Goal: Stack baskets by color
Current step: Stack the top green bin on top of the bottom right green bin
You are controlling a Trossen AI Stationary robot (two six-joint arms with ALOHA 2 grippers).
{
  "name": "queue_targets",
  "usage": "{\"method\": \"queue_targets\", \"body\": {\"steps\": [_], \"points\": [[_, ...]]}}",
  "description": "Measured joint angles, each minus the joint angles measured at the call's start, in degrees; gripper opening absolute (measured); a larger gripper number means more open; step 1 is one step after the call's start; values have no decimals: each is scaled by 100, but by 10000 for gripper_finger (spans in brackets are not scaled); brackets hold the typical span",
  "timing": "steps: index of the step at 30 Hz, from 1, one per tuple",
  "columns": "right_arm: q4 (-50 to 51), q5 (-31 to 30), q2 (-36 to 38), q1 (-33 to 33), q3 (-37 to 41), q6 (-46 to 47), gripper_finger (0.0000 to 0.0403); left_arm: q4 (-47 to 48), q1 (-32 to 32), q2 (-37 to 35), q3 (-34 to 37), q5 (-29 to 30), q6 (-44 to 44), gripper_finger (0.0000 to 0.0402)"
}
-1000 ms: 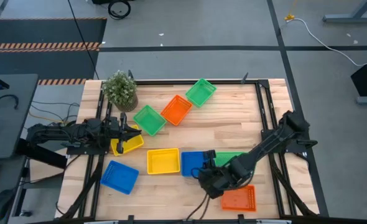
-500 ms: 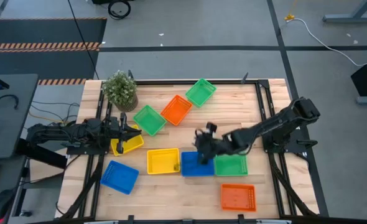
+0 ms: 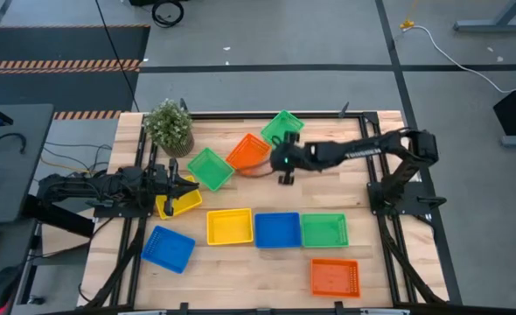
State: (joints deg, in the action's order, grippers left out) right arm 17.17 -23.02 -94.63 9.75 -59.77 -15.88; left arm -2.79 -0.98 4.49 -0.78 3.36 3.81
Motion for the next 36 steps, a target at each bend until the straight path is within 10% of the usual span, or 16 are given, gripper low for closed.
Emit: {"method": "queue_targets", "body": {"steps": [18,36], "points": [[416,1404,-376,1664,-4,-2885,154,-2,0,0,2,0,0,35],[928,123,127,690,-4,-1722,13,-4,1,-2,2,1,-2,36]]}}
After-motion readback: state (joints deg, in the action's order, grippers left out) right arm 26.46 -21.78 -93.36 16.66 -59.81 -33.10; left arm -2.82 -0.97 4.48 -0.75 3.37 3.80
